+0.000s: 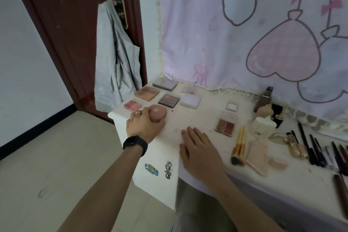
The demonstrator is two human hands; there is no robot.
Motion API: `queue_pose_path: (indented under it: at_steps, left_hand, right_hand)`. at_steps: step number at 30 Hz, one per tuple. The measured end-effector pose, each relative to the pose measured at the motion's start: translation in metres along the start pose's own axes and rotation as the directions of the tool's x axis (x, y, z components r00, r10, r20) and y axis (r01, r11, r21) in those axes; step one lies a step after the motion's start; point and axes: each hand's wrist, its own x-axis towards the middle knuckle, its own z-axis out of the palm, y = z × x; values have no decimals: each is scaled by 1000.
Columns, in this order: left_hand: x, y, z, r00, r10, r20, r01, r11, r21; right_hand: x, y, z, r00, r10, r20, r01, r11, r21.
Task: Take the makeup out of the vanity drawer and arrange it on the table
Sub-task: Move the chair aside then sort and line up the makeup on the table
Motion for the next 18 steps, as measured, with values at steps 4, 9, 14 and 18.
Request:
queue_pose_path:
  at_steps: [4,9,14,18]
  left_hand:
    - [-26,-3,-11,995,-83,53,95,952,-291]
    - [-71,13,-33,997,-53,55,74,835,-545]
    - [-119,49,-49,977,207,54,-121,742,-659]
    - [-147,78,-48,928,370,37,-257,711,-654]
  right_hand:
    - [1,1,-3,999,-10,33,9,999,41]
    - [7,3,-36,985,63,162,-116,933,340]
    - [-22,7,-85,888,387,249,-354,229,907]
    - [-56,31,-115,872,372,318,-306,-91,948]
